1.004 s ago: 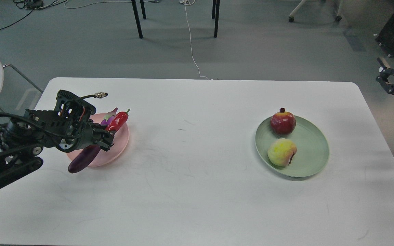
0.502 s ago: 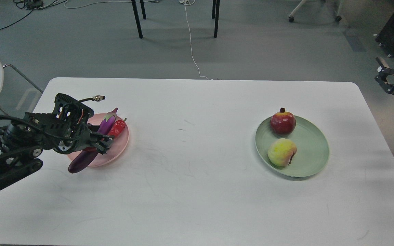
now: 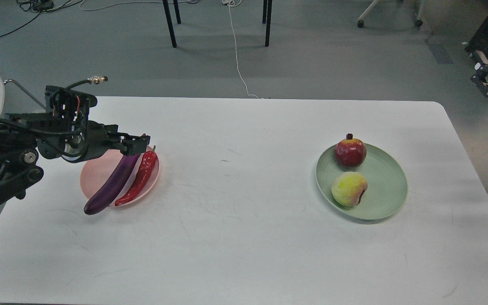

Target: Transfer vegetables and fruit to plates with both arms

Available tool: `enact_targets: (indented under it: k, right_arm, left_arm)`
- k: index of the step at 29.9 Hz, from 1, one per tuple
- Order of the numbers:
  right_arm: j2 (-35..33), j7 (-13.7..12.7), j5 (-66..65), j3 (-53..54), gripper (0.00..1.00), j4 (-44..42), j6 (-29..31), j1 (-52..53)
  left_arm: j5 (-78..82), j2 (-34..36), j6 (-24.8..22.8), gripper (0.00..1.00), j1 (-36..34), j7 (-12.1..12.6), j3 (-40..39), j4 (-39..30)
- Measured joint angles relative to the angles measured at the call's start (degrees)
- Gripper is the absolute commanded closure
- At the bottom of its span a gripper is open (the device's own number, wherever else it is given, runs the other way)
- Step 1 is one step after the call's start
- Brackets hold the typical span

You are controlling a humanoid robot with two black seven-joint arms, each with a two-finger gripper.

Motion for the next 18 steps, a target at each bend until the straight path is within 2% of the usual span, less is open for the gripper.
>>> enact_targets:
  k: [3, 9, 14, 18]
  right_arm:
    - [0.3, 0.0, 0.0, 0.1, 0.01, -1.2, 0.0, 1.6]
    - [0.9, 0.1, 0.1, 3.8, 0.01, -3.4, 0.0, 2.1]
    - [4.7, -0.5, 0.5, 4.6, 0.02, -6.9, 0.0, 2.2]
    - [8.4, -0.7, 1.8, 4.7, 0.02, -8.9, 0.0, 2.2]
  left_arm:
    - [-14.0, -1.4, 3.1, 0.03, 0.2, -0.3, -4.8, 2.6]
    - [-46.4, -6.1, 12.8, 0.02, 0.3, -1.2, -9.8, 9.9]
    - [-69.9, -12.0, 14.1, 0.02, 0.4, -6.2, -13.1, 17.4]
    - [-80.2, -16.3, 13.8, 0.02, 0.8, -10.4, -16.0, 23.9]
